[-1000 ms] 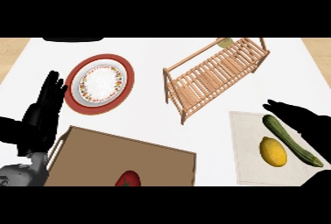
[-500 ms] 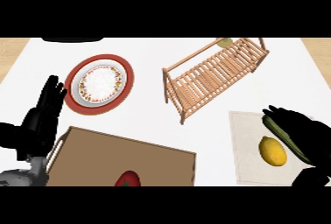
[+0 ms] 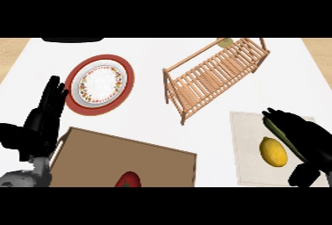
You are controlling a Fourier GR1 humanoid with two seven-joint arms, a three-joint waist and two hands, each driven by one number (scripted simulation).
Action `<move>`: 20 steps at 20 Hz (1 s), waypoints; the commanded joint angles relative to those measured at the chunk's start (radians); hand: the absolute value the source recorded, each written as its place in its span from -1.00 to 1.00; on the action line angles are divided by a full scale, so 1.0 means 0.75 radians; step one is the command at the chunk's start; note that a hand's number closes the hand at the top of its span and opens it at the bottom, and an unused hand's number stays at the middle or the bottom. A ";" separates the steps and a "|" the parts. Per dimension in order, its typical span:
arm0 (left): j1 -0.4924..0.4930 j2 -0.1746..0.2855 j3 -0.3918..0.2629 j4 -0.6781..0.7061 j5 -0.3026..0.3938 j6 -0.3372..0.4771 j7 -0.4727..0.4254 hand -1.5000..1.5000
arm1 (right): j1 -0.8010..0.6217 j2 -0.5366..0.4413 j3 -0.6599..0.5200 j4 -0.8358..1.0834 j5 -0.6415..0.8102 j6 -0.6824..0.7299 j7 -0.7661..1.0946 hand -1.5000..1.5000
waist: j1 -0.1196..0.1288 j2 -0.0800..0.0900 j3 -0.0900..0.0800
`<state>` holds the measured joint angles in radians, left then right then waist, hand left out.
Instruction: Pick the lemon from the placemat and place it in the tiered shelf
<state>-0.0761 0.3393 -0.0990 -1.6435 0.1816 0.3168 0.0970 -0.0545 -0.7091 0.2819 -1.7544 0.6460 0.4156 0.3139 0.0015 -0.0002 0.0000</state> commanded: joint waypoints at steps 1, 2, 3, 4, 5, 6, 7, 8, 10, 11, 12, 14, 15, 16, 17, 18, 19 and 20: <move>0.106 -0.038 -0.007 -0.074 -0.047 -0.016 0.000 0.00 | 0.090 0.064 0.003 -0.069 0.087 0.021 0.020 -1.00 | -0.002 -0.002 0.000; 0.001 -0.042 0.052 0.062 -0.025 -0.060 -0.032 0.00 | 0.066 0.084 -0.015 0.067 0.123 -0.035 -0.101 -1.00 | -0.004 0.000 0.000; -0.008 -0.021 0.039 -0.084 -0.044 -0.025 0.108 0.00 | 0.028 0.075 -0.047 0.128 0.124 -0.030 -0.148 -1.00 | 0.000 0.000 0.000; 0.038 -0.057 0.061 0.028 -0.025 -0.094 -0.037 0.00 | 0.058 0.110 -0.041 0.091 0.157 -0.024 -0.122 -1.00 | -0.002 0.000 0.000; 0.005 -0.016 0.074 -0.083 -0.039 -0.064 0.101 0.00 | 0.085 0.119 -0.040 0.104 0.177 -0.082 -0.168 -1.00 | -0.002 -0.001 0.000; -0.033 -0.086 0.042 0.032 -0.061 -0.055 0.026 0.00 | 0.034 0.164 -0.038 0.175 0.192 -0.105 -0.185 -1.00 | -0.002 0.001 0.000; 0.021 -0.084 0.061 0.017 -0.074 -0.084 -0.016 0.00 | 0.043 0.150 -0.082 0.159 0.180 -0.057 -0.222 -1.00 | -0.002 0.000 0.000; 0.024 -0.080 0.069 -0.057 -0.100 -0.048 0.050 0.00 | 0.010 0.162 -0.095 0.083 0.160 0.041 -0.154 -1.00 | -0.001 -0.001 0.000; 0.075 -0.093 0.048 -0.116 -0.086 -0.076 0.075 0.00 | -0.056 0.212 -0.091 0.244 0.197 -0.037 -0.244 -1.00 | 0.005 0.000 0.000; -0.033 -0.046 0.158 0.007 -0.036 -0.135 0.051 0.00 | 0.037 0.194 -0.098 0.167 0.215 -0.062 -0.273 -1.00 | -0.003 0.000 0.000; 0.048 -0.096 0.088 -0.086 -0.091 -0.117 0.071 0.00 | 0.031 0.242 -0.089 0.205 0.270 -0.081 -0.261 -1.00 | -0.001 0.000 0.000; 0.086 -0.077 0.092 -0.176 -0.108 -0.106 0.136 0.00 | 0.058 0.260 -0.067 0.259 0.309 -0.140 -0.314 -1.00 | 0.002 -0.001 0.000; 0.034 -0.142 0.059 -0.094 -0.176 -0.058 0.089 0.00 | 0.034 0.291 -0.059 0.283 0.340 -0.124 -0.298 -1.00 | -0.001 0.000 0.000; -0.064 -0.122 0.123 0.017 -0.135 -0.117 0.054 0.00 | 0.041 0.288 -0.076 0.260 0.339 -0.094 -0.299 -1.00 | -0.004 0.000 0.000; -0.067 -0.160 0.096 0.042 -0.176 -0.080 0.060 0.00 | 0.092 0.241 -0.125 0.211 0.313 -0.063 -0.327 -1.00 | -0.007 0.000 0.000; 0.078 -0.138 0.075 -0.150 -0.168 -0.101 0.108 0.00 | -0.049 0.325 -0.105 0.336 0.330 -0.046 -0.288 -1.00 | 0.005 0.000 0.000; 0.055 -0.196 0.055 -0.060 -0.216 -0.060 0.054 0.00 | 0.066 0.277 -0.120 0.264 0.346 -0.057 -0.329 -1.00 | -0.003 0.000 0.000; 0.069 -0.119 0.151 -0.104 -0.119 -0.169 0.053 0.00 | 0.016 0.295 -0.135 0.306 0.350 -0.028 -0.322 -1.00 | 0.001 0.000 0.000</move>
<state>-0.0528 0.2395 -0.0290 -1.6947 0.0709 0.2407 0.1485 -0.0305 -0.5072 0.2037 -1.5567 0.8832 0.3681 0.0886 0.0008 -0.0003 0.0001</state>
